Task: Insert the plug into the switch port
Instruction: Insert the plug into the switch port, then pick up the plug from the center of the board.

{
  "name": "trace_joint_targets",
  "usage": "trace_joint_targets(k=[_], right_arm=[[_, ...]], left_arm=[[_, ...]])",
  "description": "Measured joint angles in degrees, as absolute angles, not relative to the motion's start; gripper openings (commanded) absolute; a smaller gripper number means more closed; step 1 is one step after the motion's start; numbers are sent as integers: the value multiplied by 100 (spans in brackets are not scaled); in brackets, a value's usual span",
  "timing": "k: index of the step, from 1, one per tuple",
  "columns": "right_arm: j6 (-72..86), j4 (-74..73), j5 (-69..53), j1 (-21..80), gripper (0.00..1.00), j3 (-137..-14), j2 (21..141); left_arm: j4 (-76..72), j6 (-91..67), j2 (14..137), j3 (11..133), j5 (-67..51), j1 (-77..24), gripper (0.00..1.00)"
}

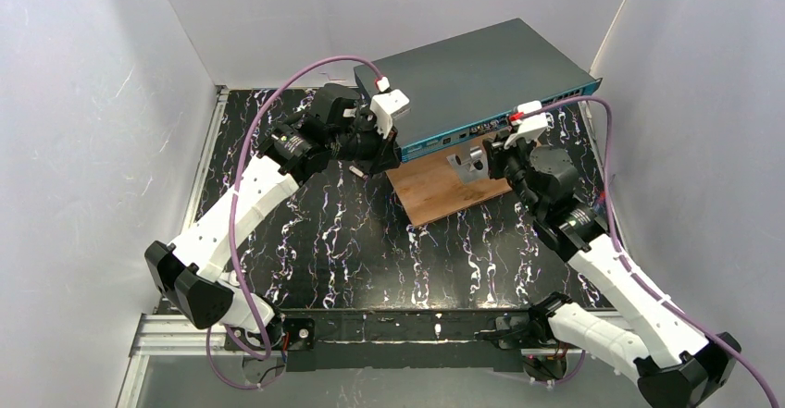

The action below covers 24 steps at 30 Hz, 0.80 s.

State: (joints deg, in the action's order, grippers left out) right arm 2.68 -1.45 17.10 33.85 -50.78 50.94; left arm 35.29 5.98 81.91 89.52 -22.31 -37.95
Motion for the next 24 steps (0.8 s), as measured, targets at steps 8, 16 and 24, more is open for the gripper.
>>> trace_joint_targets(k=[8, 16, 24], right_arm=[[220, -1157, 1769, 3382, 41, -5299, 4368], [69, -1741, 1955, 3382, 85, -5889, 3988], [-172, -2053, 2276, 3382, 99, -5988, 3817]], left_arm=[[3529, 572, 8143, 8978, -2082, -3798, 43], [3634, 469, 7898, 9358, -1562, -3750, 70], [3684, -165, 7124, 9207, -801, -2453, 83]])
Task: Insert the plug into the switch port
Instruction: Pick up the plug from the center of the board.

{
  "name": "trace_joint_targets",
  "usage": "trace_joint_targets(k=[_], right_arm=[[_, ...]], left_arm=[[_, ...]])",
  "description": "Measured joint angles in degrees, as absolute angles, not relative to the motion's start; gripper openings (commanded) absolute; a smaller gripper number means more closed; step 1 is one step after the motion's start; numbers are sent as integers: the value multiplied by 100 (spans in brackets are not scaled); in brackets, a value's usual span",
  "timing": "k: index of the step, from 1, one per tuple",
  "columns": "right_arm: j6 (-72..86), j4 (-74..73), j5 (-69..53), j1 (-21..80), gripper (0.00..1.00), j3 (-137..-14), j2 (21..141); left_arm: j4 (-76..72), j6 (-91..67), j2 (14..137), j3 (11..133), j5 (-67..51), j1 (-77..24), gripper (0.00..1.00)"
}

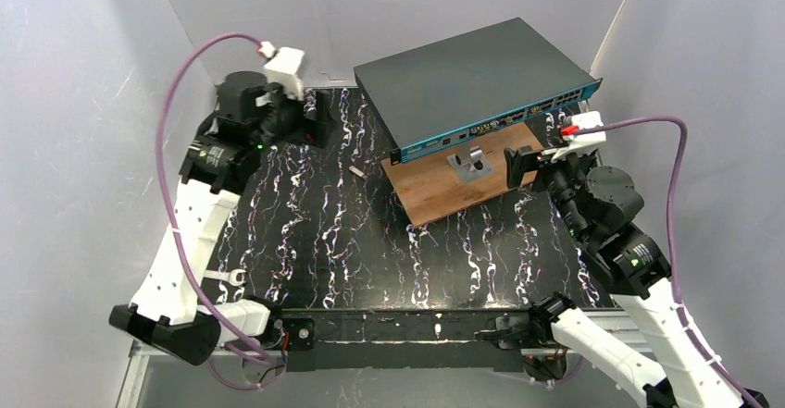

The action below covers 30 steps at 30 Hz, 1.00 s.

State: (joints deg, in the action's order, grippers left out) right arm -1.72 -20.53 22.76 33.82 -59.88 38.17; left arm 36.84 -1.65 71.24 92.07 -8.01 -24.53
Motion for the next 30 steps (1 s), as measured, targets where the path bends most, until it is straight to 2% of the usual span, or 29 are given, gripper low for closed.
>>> trace_joint_targets(k=[4, 9, 12, 18, 30], right_arm=[[-233, -2150, 2399, 3382, 99, -5992, 3732], [-368, -2283, 2539, 3382, 99, -6027, 3500], [-432, -2331, 2598, 3382, 99, -6088, 3378], [-554, -2392, 2755, 3382, 99, -6112, 3321], [-840, -2397, 2956, 3382, 99, -6112, 3426]], left_arm=[[3632, -760, 6928, 8737, -384, -1461, 84], [3380, -1570, 7310, 8014, -224, -1175, 82], [3192, -2073, 7791, 7701, -169, -1170, 78], [2834, -3057, 8875, 7461, 180, -1227, 77], [2141, -4147, 10379, 7507, 1791, -2150, 73]])
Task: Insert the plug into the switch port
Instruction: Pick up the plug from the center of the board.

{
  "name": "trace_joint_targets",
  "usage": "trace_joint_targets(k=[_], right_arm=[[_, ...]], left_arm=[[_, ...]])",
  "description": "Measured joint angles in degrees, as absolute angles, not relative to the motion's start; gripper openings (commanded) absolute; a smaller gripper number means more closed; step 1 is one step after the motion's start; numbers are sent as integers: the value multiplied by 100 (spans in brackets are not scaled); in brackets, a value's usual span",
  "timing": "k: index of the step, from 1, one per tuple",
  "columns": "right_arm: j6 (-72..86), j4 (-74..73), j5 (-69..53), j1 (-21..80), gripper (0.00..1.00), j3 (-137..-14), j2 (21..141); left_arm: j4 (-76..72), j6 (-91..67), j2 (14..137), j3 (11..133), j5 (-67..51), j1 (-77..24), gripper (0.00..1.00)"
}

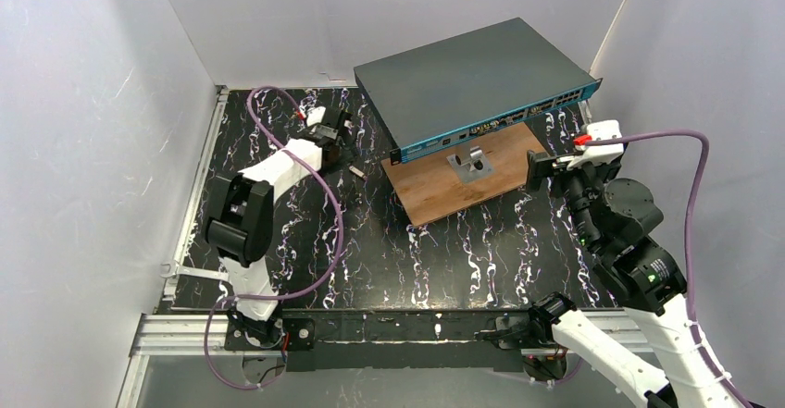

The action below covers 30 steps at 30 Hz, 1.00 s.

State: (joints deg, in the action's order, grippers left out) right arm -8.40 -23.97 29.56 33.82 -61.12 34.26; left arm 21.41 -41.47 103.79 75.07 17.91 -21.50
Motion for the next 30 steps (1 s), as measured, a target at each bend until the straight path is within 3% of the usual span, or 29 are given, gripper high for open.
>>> trace_joint_targets(k=[15, 24, 30], right_arm=[[-1081, -2408, 3157, 3382, 99, -6112, 3457], [-1094, -2410, 3155, 3382, 99, -6112, 3459], [-1083, -2405, 3144, 3382, 99, -6112, 3450]], left_arm=[[1664, -4825, 11458, 7950, 2464, -2582, 51], [1726, -4943, 11614, 7955, 2467, -2637, 18], [1813, -4547, 11542, 7881, 2373, -2637, 5]])
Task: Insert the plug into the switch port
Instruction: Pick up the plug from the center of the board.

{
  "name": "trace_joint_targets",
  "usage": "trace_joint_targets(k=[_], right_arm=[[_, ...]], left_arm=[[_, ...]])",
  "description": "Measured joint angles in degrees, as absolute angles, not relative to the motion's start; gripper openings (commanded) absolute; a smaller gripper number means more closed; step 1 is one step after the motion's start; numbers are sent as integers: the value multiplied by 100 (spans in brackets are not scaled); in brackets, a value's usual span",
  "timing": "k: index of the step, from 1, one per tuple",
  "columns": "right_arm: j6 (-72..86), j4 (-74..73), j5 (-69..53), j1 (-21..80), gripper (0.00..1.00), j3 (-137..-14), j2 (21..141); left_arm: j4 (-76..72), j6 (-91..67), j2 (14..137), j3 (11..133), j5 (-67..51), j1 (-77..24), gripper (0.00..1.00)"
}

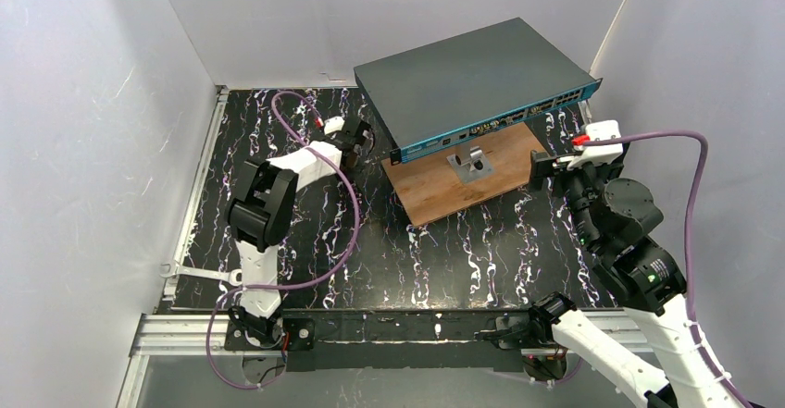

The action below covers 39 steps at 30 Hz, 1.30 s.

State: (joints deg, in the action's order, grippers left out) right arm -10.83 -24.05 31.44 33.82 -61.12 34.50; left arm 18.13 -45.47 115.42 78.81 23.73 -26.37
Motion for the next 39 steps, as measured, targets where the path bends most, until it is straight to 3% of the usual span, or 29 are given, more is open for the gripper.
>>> trace_joint_targets(k=[12, 17, 24, 39], right_arm=[[-878, -2346, 2823, 3382, 99, -5913, 3221], [-720, -2346, 2357, 3382, 99, -5857, 3197], [-541, -2366, 1927, 3382, 99, -5817, 3148], [-272, -2401, 1610, 3382, 99, -5531, 2993]], left_arm=[[1625, -3041, 10206, 6226, 585, -2751, 3], [1678, -2687, 9570, 5520, 248, -3188, 10], [1935, -2421, 9063, 5120, 355, -3833, 32], [2106, -2655, 8329, 4445, 694, -4344, 44]])
